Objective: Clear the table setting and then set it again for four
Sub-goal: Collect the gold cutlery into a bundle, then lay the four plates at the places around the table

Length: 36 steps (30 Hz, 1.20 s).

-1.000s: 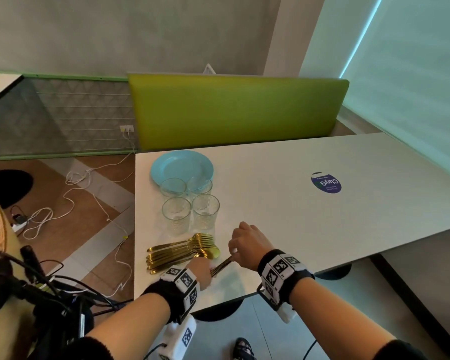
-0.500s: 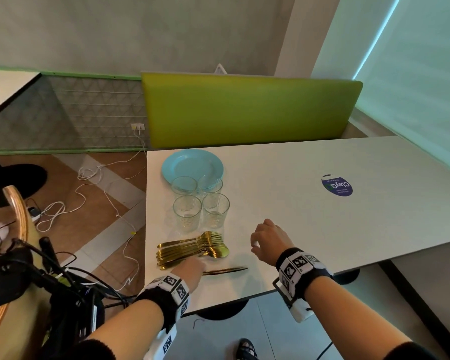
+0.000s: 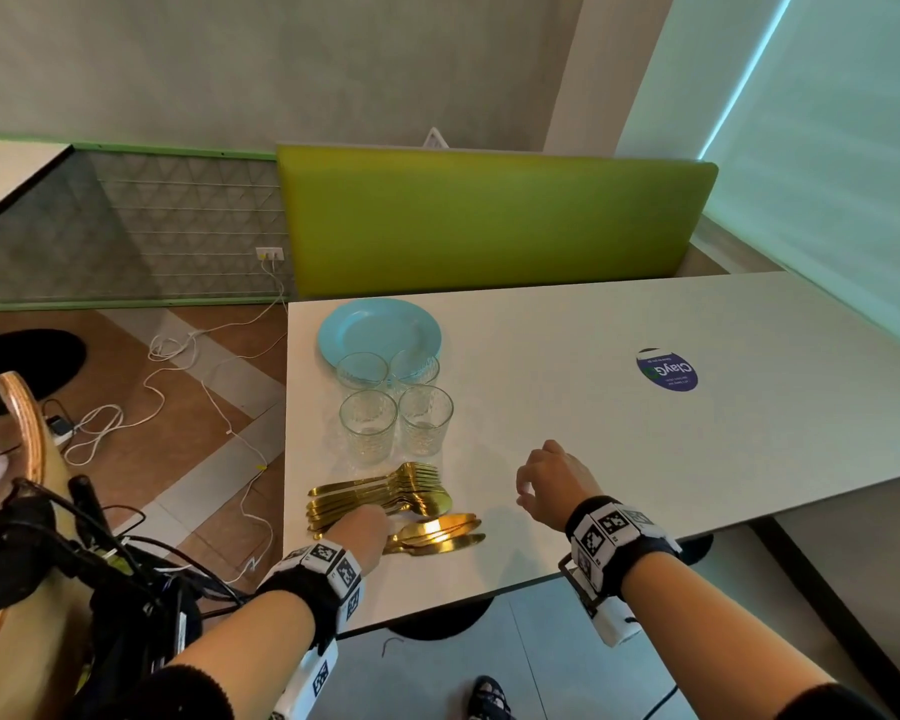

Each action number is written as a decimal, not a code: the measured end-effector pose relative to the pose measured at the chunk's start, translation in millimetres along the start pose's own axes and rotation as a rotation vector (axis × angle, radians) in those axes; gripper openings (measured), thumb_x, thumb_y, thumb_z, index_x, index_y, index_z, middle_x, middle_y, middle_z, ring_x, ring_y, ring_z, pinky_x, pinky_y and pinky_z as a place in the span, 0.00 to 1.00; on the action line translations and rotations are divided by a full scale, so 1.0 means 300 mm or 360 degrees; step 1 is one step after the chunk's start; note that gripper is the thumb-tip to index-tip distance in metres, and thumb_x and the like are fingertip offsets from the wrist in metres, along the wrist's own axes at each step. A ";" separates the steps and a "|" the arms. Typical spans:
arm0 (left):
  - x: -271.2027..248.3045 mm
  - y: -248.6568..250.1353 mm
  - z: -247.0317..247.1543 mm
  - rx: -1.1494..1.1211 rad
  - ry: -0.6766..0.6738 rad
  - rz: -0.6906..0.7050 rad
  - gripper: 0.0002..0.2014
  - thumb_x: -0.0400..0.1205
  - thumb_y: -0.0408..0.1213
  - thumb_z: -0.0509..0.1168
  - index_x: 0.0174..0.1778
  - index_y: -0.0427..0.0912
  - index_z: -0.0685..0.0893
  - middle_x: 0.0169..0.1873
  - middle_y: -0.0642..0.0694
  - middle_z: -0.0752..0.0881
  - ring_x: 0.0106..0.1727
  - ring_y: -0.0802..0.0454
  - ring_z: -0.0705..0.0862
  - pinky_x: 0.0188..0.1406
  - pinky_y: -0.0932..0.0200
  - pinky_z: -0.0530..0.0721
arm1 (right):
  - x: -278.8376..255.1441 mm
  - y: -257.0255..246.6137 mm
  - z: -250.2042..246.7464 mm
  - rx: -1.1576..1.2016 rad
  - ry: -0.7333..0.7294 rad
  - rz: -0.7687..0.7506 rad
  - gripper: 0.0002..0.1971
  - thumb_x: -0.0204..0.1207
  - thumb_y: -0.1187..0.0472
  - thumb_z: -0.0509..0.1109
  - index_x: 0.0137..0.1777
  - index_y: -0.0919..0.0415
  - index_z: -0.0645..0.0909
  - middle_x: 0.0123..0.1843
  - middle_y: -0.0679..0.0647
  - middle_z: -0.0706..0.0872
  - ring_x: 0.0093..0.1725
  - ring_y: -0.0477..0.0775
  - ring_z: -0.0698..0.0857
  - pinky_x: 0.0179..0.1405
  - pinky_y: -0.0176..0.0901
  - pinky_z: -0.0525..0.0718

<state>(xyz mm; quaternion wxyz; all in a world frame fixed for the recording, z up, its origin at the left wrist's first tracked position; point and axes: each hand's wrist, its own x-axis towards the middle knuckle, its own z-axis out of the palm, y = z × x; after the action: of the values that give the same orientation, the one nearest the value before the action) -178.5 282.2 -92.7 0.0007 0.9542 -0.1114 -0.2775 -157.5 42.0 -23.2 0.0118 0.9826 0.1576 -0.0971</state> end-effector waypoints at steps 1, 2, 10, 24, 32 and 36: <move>0.000 -0.004 -0.001 0.0006 0.0000 0.0022 0.21 0.84 0.27 0.57 0.74 0.36 0.72 0.66 0.38 0.79 0.66 0.43 0.81 0.65 0.59 0.77 | 0.000 0.001 0.000 0.0002 -0.0001 0.0006 0.12 0.80 0.54 0.64 0.58 0.55 0.85 0.62 0.52 0.82 0.68 0.52 0.72 0.63 0.42 0.76; 0.004 -0.011 0.001 -0.0013 0.0014 0.0058 0.26 0.83 0.27 0.57 0.79 0.42 0.67 0.66 0.38 0.78 0.65 0.42 0.81 0.64 0.58 0.77 | 0.000 0.002 0.001 0.0005 -0.0002 0.0013 0.12 0.80 0.54 0.64 0.58 0.55 0.85 0.62 0.52 0.82 0.67 0.52 0.72 0.63 0.42 0.76; -0.024 -0.021 -0.033 -0.0090 0.0155 0.0075 0.19 0.83 0.36 0.60 0.72 0.43 0.75 0.68 0.43 0.77 0.68 0.44 0.78 0.66 0.53 0.79 | 0.005 -0.001 -0.029 -0.0007 -0.0010 0.0019 0.12 0.80 0.55 0.64 0.58 0.55 0.85 0.61 0.51 0.82 0.69 0.52 0.71 0.64 0.42 0.75; -0.002 -0.073 -0.371 -0.0554 0.0752 0.0323 0.12 0.83 0.42 0.61 0.58 0.47 0.85 0.55 0.48 0.87 0.55 0.51 0.84 0.58 0.56 0.82 | 0.151 -0.010 -0.134 0.0049 0.0032 0.0071 0.11 0.79 0.53 0.66 0.55 0.54 0.85 0.58 0.51 0.83 0.65 0.51 0.74 0.59 0.43 0.77; 0.180 -0.207 -0.694 -0.0674 0.0692 0.0125 0.14 0.82 0.41 0.62 0.61 0.44 0.83 0.56 0.46 0.87 0.60 0.49 0.83 0.57 0.58 0.78 | 0.415 0.089 -0.188 0.0316 -0.0063 0.0294 0.11 0.76 0.51 0.69 0.54 0.54 0.87 0.58 0.52 0.87 0.62 0.51 0.82 0.62 0.44 0.81; 0.297 -0.314 -0.827 -0.0865 0.0694 -0.0120 0.16 0.83 0.37 0.61 0.65 0.38 0.81 0.62 0.40 0.84 0.62 0.42 0.84 0.59 0.57 0.79 | 0.598 0.121 -0.218 0.0380 -0.0221 0.0333 0.13 0.77 0.51 0.70 0.57 0.56 0.86 0.62 0.52 0.86 0.64 0.52 0.81 0.64 0.41 0.80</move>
<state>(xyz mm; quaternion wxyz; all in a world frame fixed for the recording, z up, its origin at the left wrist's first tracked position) 46.1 339.9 64.0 0.2683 0.9594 0.0048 -0.0865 33.1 66.2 5.7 -0.0842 0.9790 0.0405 -0.1812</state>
